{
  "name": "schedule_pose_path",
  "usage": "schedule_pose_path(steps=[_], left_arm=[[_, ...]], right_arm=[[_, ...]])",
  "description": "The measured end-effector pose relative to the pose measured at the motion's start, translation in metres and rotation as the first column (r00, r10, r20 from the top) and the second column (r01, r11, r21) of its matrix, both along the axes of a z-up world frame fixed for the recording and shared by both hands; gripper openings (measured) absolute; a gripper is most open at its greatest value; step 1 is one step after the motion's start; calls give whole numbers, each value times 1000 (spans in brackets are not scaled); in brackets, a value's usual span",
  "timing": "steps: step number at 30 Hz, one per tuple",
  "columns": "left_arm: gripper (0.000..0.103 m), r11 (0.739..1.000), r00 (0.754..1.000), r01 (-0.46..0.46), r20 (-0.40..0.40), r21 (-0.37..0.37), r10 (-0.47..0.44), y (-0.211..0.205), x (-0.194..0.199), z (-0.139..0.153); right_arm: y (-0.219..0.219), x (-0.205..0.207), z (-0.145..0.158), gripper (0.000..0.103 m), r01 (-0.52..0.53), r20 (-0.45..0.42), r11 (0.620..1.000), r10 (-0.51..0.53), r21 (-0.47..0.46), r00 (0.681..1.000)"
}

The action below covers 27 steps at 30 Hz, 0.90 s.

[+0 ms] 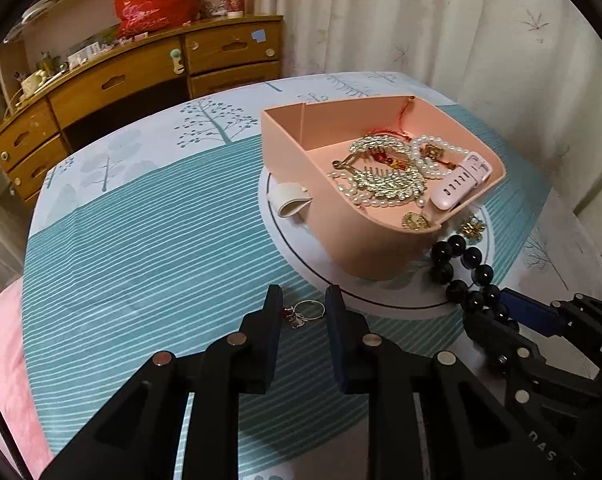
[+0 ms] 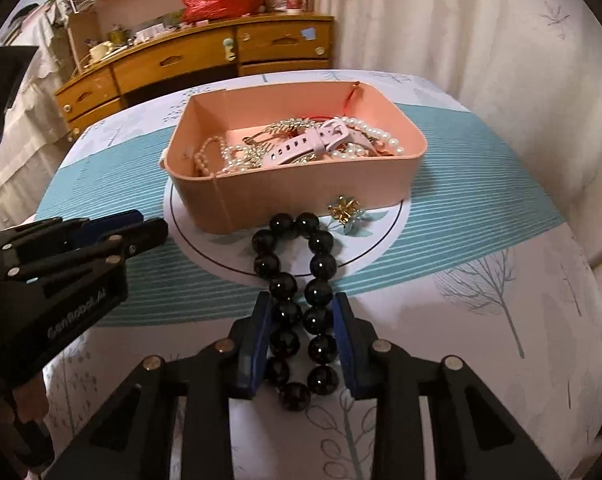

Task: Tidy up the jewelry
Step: 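Carry the ring with the left tool over the tray while the right tool lifts the black bracelet toward it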

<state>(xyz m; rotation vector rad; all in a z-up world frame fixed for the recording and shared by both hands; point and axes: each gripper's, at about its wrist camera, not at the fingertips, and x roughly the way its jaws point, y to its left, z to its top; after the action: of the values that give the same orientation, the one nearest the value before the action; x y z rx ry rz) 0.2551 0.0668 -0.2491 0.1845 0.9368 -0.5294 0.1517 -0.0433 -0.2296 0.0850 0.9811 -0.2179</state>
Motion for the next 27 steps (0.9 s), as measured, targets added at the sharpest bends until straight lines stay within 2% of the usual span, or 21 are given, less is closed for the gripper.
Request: schedule_pose_path(steps=[3,7,13,17,24,27], left_arm=[[20,999,999,-32,-2,19,32,0,-1,1],[20,997,997,-80,-20,19,80,0,-6,6],[20,989,988,-145,-44,19,146,-5,-10,14],[20,981,979,-196,-45,14,196,-7,-12,24],[20,956,955,-292,-63,-23,290,-5,-14,53],[20,945,945,-325,-57,-35,323,-4,-16,68]], right_arm=[[-2,1,1,28,-52,-19,999,52,4,998],[-13,-2,4,28,-98,-39,991,102,90,994],[-24,-8,5,28,-167,-56,972,178,167,982],[-38,-11,5,28,-192,-66,943,217,272,974],[-54,-14,18,28,-290,-34,892,321,348,946],[-59,-13,30,27,-344,-9,871,370,351,929]])
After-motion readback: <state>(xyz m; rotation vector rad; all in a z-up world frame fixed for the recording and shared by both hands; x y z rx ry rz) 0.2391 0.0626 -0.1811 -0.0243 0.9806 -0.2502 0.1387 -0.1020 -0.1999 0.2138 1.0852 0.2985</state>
